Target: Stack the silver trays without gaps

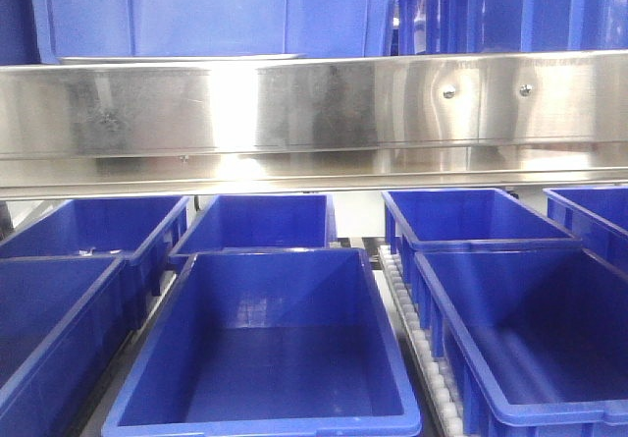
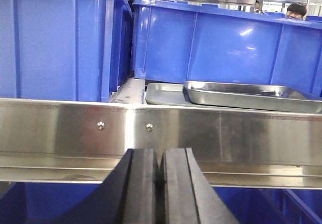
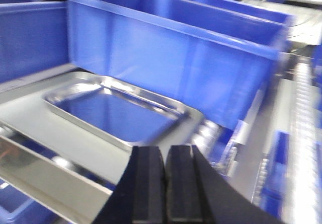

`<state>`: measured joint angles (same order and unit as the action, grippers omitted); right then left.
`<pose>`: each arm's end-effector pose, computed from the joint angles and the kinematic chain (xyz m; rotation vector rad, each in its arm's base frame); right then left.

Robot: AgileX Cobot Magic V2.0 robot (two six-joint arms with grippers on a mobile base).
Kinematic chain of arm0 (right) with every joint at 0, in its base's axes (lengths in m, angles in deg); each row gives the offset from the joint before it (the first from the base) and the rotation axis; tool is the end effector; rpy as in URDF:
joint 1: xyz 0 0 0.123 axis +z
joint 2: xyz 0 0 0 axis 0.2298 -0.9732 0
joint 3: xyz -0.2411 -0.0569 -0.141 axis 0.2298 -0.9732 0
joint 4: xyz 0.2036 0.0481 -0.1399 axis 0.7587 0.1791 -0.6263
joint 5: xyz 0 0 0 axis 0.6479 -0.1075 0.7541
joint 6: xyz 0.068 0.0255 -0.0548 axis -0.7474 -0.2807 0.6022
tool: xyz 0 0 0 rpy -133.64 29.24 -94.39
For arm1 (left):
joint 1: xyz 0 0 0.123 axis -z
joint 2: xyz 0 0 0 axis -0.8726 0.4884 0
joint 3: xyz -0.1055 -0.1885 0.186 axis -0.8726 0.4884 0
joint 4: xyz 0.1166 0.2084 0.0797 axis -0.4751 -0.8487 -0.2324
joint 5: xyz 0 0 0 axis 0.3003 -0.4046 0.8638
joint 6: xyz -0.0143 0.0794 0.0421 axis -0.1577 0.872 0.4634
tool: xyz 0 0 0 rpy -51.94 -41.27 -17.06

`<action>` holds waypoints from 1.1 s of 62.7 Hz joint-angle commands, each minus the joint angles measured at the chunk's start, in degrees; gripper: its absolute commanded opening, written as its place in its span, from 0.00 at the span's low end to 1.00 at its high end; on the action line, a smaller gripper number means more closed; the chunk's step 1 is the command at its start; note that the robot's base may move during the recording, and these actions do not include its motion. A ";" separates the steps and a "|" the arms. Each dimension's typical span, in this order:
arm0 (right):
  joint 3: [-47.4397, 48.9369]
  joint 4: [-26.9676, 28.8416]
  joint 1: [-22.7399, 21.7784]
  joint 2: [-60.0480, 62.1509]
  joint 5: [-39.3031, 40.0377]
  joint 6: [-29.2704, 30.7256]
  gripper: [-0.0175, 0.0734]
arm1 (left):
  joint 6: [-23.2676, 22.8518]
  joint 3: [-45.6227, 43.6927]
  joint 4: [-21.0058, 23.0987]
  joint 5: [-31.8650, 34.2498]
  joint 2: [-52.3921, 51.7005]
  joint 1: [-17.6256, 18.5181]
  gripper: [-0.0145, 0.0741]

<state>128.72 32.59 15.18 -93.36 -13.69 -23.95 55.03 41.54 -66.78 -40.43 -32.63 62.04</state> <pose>0.1927 0.0952 0.3712 -0.3612 1.6991 0.2881 0.0569 -0.0011 0.2104 -0.0084 1.5099 -0.0428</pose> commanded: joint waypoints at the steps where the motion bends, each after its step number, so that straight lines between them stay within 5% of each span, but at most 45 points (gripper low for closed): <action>1: -5.83 -1.28 -3.82 5.36 7.30 0.53 0.11 | -0.17 -0.15 0.27 1.04 -0.32 0.44 0.16; 15: -20.76 -0.35 -14.69 22.51 12.31 0.53 0.11 | -0.17 -0.15 0.27 1.04 -0.32 0.44 0.16; 39: -43.94 3.58 -25.91 51.29 12.76 0.53 0.11 | -0.17 -0.15 0.27 1.04 -0.32 0.44 0.16; 69: -47.50 3.43 -28.06 55.91 13.18 0.53 0.11 | -0.17 -0.15 0.27 1.04 -0.32 0.34 0.16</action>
<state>81.26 35.93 -12.53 -37.93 -1.40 -23.92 55.03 41.54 -66.78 -40.43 -32.63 62.04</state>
